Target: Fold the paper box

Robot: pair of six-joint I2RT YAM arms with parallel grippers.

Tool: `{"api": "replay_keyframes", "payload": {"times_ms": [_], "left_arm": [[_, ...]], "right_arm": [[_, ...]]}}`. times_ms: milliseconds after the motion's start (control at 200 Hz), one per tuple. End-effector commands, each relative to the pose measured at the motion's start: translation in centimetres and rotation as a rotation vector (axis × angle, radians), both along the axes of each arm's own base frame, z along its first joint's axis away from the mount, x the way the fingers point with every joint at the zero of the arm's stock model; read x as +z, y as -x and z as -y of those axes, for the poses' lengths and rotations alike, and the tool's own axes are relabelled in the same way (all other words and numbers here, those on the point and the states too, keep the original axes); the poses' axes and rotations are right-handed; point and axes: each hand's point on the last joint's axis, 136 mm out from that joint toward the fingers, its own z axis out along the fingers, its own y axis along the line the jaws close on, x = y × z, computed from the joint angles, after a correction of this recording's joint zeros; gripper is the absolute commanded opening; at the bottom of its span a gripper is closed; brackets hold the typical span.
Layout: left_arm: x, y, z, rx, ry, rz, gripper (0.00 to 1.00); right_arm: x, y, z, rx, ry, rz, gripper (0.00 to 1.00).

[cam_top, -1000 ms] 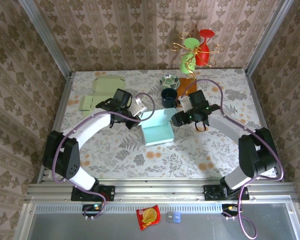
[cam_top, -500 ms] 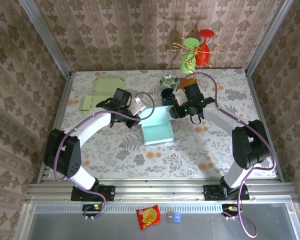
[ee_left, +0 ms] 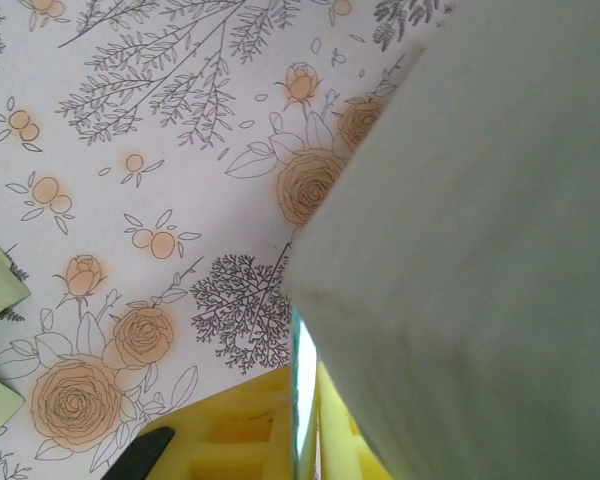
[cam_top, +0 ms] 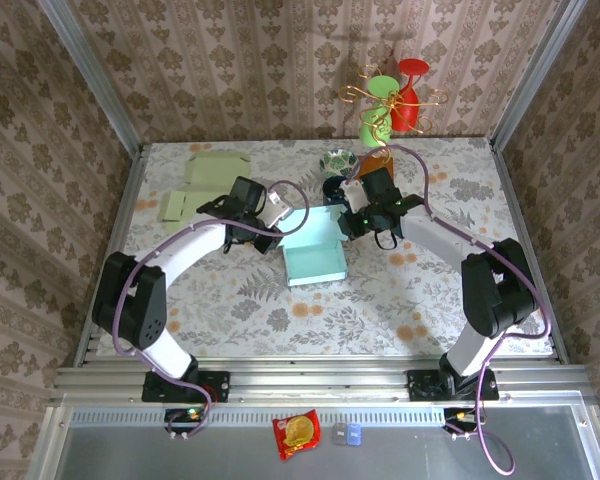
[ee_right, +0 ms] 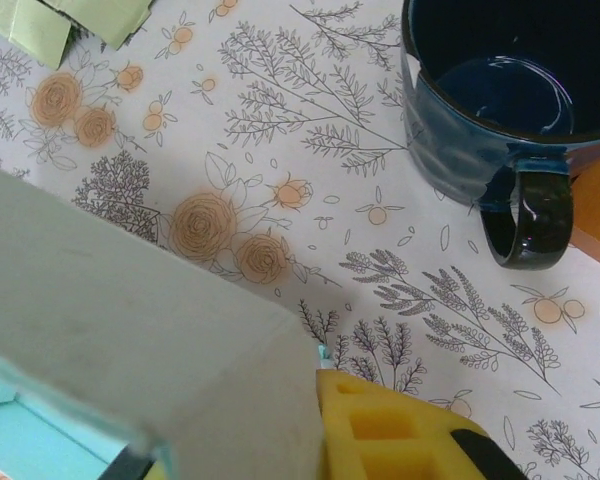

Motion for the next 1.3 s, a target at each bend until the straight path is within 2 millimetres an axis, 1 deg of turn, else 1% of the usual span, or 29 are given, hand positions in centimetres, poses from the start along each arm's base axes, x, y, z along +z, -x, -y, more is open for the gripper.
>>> {"api": "replay_keyframes", "payload": {"times_ms": [0, 145, 260, 505, 585, 735, 825, 920, 1195, 1260, 1295], "left_arm": [[0.6, -1.2, 0.1, 0.071, 0.014, 0.003, 0.12], [0.8, -1.9, 0.2, 0.162, 0.028, -0.005, 0.11], [0.8, -2.4, 0.7, 0.248, 0.041, -0.013, 0.10], [0.6, -3.1, 1.3, 0.387, 0.078, -0.007, 0.08], [0.3, -3.2, 1.4, 0.405, 0.105, 0.001, 0.08], [0.0, -2.9, 2.1, 0.371, 0.196, 0.043, 0.09], [-0.1, -2.6, 2.7, 0.337, 0.257, 0.075, 0.09], [-0.2, -2.4, 2.9, 0.313, 0.295, 0.097, 0.11], [-0.8, -1.6, 3.8, 0.282, 0.330, 0.053, 0.12], [-0.8, -1.5, 3.9, 0.292, 0.327, 0.028, 0.12], [-0.4, -1.6, 4.0, 0.302, 0.329, 0.021, 0.12]], "right_arm": [[0.8, 0.0, 0.1, -0.040, 0.014, 0.007, 0.09], [1.2, -0.1, 0.1, -0.105, 0.035, 0.035, 0.00], [1.8, -0.1, -0.1, -0.175, 0.035, 0.062, 0.00], [3.8, -0.5, -0.2, -0.345, -0.018, 0.141, 0.00], [4.2, -0.6, -0.2, -0.395, -0.051, 0.168, 0.00], [4.6, -0.5, -0.9, -0.434, -0.100, 0.221, 0.00], [4.3, -0.3, -1.3, -0.441, -0.130, 0.249, 0.00], [3.2, 0.0, -1.2, -0.462, -0.136, 0.249, 0.00], [1.2, 0.5, -1.0, -0.514, -0.123, 0.208, 0.00], [1.3, 0.4, -1.1, -0.533, -0.129, 0.196, 0.00], [1.4, 0.4, -1.1, -0.549, -0.131, 0.193, 0.00]]}}
